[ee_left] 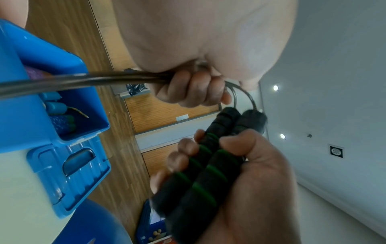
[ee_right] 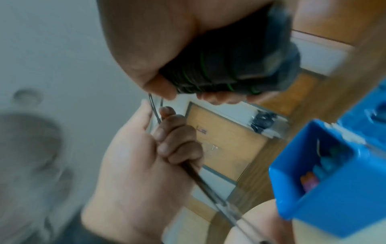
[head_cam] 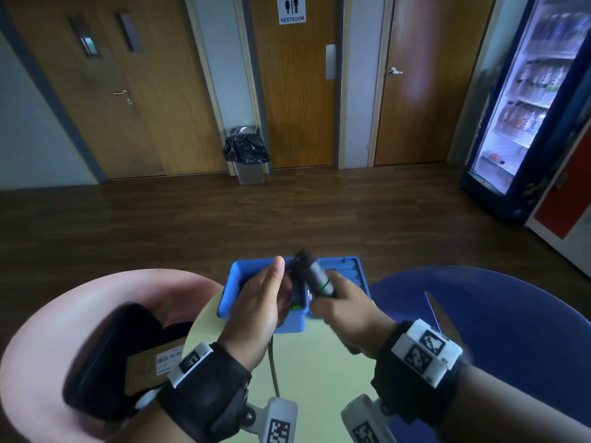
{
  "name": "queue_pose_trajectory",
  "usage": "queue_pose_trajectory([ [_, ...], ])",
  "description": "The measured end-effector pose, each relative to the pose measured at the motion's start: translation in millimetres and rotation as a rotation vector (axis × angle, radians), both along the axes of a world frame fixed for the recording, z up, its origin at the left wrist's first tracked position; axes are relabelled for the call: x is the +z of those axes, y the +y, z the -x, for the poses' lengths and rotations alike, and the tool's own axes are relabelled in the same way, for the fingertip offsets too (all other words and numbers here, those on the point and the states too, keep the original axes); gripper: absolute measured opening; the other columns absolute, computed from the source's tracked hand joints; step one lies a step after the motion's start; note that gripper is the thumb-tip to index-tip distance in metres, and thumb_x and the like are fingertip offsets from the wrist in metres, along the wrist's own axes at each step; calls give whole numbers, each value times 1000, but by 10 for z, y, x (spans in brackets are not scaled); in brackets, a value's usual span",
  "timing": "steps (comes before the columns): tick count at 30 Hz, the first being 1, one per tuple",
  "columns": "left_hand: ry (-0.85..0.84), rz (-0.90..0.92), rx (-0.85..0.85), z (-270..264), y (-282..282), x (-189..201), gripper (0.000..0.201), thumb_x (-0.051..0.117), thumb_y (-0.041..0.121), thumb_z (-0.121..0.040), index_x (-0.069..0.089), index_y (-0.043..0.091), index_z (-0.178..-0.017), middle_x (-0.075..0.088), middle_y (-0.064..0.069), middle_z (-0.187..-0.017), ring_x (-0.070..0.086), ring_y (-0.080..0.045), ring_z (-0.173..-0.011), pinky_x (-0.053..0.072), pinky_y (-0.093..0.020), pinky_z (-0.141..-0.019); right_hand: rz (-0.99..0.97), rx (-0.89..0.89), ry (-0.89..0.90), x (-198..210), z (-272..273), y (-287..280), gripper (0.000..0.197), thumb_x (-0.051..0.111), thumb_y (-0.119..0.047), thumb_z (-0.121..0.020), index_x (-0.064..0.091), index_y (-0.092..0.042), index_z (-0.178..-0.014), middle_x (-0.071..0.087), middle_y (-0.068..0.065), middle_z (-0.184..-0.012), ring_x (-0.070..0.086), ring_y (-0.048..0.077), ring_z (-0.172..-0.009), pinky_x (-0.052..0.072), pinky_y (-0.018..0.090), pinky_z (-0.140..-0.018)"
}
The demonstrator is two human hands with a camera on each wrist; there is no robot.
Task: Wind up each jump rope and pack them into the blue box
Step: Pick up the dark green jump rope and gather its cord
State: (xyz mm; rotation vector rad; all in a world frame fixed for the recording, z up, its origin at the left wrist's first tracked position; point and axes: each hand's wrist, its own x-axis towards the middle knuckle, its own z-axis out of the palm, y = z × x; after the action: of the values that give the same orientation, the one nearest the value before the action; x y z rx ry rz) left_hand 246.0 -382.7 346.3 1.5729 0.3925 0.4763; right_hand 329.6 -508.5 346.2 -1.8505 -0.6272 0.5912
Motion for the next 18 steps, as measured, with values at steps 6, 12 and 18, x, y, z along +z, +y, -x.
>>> queue_pose_trajectory([
  [6,16,-123,-145,-84,-119,-106,35,43,24,-106,54,20,-73,36,11,-52,31,-8,-46,27,-21,-47,-737,-313,872,26,-211,53,13,45,-13,-76,50,-11,-88,50,8,-68,46,23,-58,37,32,-60],
  [12,97,-28,-173,-67,-226,-168,40,44,19,-104,59,20,-67,31,-2,-56,26,-15,-51,23,-23,-46,-944,-365,940,139,-312,10,15,46,-21,-75,52,-7,-76,50,12,-70,51,27,-59,43,39,-66],
  [18,160,0,-262,-79,-265,-60,27,52,36,-84,61,15,-70,34,-4,-57,28,-15,-51,19,-28,-49,-1100,-307,928,156,-343,54,32,49,-24,-67,54,-9,-94,54,12,-77,53,28,-70,47,40,-74],
])
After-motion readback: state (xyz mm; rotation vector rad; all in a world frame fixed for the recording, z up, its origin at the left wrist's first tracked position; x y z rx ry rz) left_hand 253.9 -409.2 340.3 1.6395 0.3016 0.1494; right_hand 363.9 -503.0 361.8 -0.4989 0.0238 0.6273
